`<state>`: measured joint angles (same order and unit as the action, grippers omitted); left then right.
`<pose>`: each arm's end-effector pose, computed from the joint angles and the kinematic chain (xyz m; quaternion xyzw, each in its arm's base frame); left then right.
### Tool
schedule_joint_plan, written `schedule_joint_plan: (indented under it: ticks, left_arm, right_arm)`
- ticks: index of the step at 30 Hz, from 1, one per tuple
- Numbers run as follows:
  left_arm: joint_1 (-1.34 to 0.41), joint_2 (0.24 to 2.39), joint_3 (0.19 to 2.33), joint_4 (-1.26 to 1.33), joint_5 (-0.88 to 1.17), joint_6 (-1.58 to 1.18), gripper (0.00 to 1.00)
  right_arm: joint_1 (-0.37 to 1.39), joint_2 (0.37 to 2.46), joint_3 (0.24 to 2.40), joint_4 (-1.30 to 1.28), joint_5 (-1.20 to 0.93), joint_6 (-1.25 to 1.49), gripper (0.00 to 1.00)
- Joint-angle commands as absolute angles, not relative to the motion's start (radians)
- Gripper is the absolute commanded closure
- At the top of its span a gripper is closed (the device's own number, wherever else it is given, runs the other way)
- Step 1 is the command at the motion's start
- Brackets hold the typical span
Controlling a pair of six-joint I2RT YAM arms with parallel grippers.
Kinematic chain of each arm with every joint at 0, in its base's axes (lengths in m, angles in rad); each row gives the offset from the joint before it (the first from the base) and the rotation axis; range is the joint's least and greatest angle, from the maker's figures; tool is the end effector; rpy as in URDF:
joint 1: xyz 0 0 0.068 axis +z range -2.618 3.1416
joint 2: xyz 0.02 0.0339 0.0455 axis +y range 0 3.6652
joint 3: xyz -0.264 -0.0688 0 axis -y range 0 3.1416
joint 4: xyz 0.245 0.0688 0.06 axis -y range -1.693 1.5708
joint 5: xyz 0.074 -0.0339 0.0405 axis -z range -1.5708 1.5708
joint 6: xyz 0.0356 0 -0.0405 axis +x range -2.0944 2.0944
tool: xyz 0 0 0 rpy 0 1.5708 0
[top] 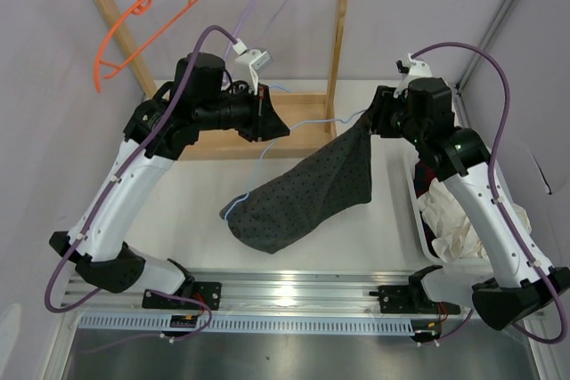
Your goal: Place the skirt on the hanger
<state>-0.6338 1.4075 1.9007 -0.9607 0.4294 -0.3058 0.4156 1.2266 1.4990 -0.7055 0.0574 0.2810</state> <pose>0.2003 -0.1656 0.4949 0.2460 0.8027 -0.3936 0.3744 0.2297 0.0991 0.4397 -0.0412 0.8413 0.1610 0.5144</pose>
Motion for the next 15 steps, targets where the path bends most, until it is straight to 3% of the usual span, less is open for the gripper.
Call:
schedule_joint_plan:
  ticks: [1, 5, 11, 15]
  left_arm:
    - [-0.623, 1.396, 1.97, -0.916, 0.463, -0.328, 1.0]
    - [-0.618, 1.385, 1.967, -0.923, 0.466, -0.33, 1.0]
    - [-0.598, 1.356, 1.962, -0.942, 0.474, -0.322, 1.0]
    - [-0.583, 1.329, 1.925, -0.936, 0.477, -0.324, 1.0]
  right_arm:
    - [0.428, 1.184, 1.461, -0.64, 0.011, 0.298, 0.51]
    - [0.426, 1.158, 1.421, -0.6, -0.029, 0.301, 0.52]
    - [0.39, 1.177, 1.411, -0.574, -0.06, 0.304, 0.79]
    - [0.364, 1.187, 1.448, -0.577, -0.083, 0.307, 0.74]
